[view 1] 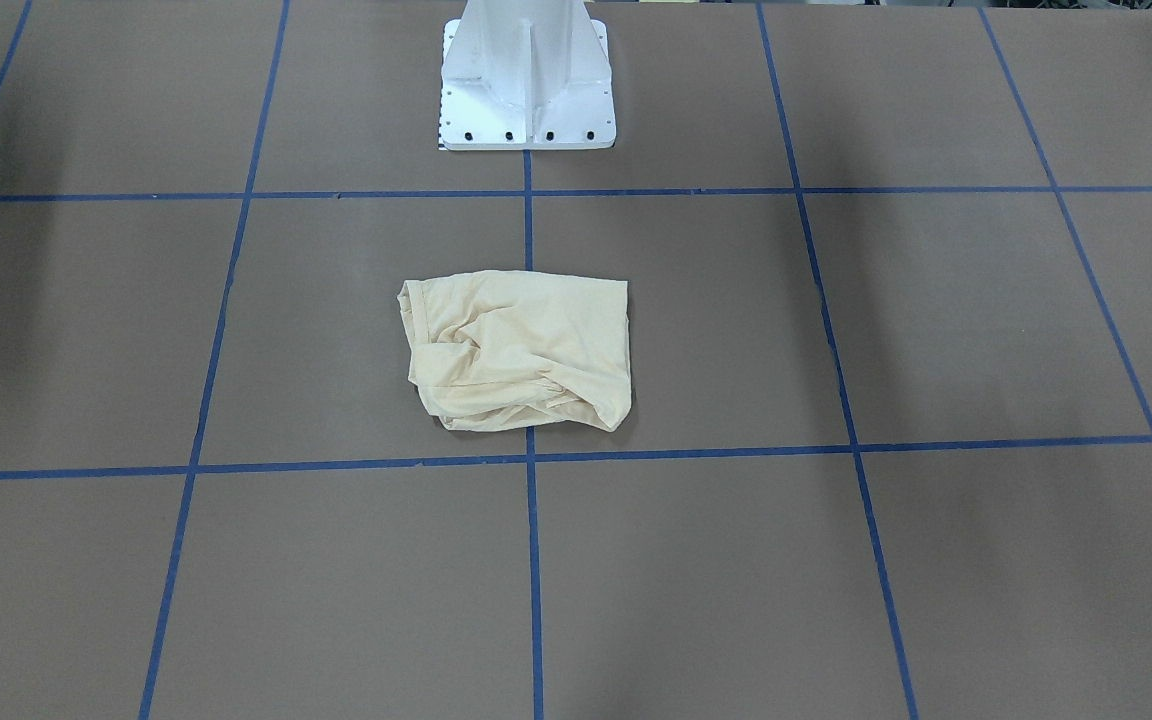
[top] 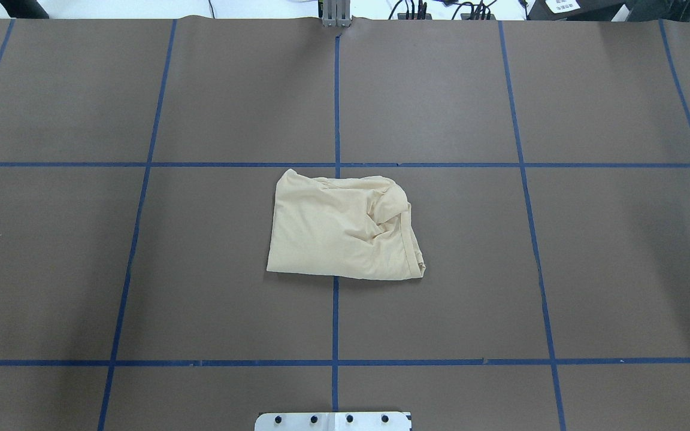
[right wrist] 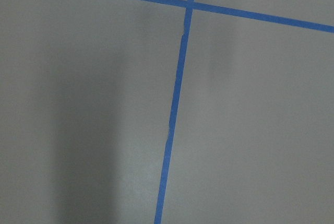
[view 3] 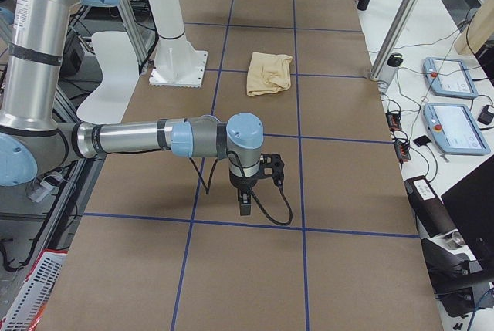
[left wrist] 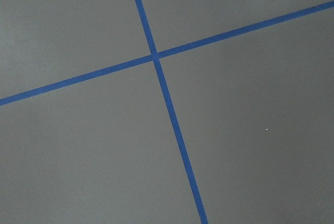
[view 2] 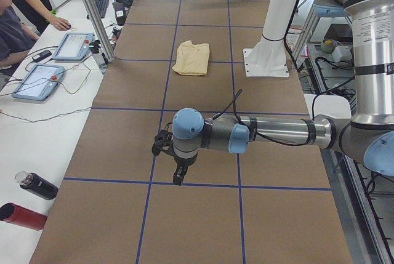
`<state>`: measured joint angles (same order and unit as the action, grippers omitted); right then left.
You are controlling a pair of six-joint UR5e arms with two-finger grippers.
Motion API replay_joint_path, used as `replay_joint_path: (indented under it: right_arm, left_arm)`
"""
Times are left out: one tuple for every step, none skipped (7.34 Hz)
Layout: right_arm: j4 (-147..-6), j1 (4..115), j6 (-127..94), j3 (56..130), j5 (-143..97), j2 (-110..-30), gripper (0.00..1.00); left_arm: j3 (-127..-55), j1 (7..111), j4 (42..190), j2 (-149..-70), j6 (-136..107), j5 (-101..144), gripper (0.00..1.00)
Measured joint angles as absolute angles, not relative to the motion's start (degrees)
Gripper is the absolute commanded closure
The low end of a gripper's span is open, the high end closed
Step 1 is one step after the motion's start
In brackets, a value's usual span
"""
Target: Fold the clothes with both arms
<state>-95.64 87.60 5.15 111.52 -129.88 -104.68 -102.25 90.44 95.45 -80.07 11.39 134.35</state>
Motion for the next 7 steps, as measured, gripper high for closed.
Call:
replay_joint_path:
  right_arm:
    - [-95.6, 87.6, 5.2, 111.6, -129.9, -104.7, 0.00]
    - [-95.6, 87.6, 5.2, 111.8, -129.8, -104.7, 0.00]
    - [-95.6, 87.6, 5.1, 112.2, -129.9, -104.6, 0.00]
    - [-95.7, 87.6, 5.1, 112.6, -130.0, -104.7, 0.00]
    - [-95.7, 87.6, 5.0, 112.9, -130.0, -104.7, 0.00]
    - [-95.7, 87.6, 5.1, 112.9, -129.9, -104.7, 0.00]
    - [-95.7, 87.6, 5.1, 112.9, -129.8, -104.8, 0.00]
  left_arm:
    - [-102.5, 90.4, 95.5, -80.2, 11.4, 133.4, 0.00]
    - [-102.8, 90.4, 95.5, -80.2, 11.4, 133.0, 0.00]
    - [-102.9, 90.4, 95.5, -80.1, 11.4, 133.0, 0.00]
    - [-103.0, 90.5, 95.4, -79.9, 11.4, 133.1, 0.00]
    - [-103.1, 90.5, 95.4, -79.8, 11.3, 133.2, 0.00]
    - [-103.1, 90.5, 95.4, -79.6, 11.4, 133.3, 0.00]
    - [-103.1, 90.5, 95.4, -79.6, 11.4, 133.3, 0.00]
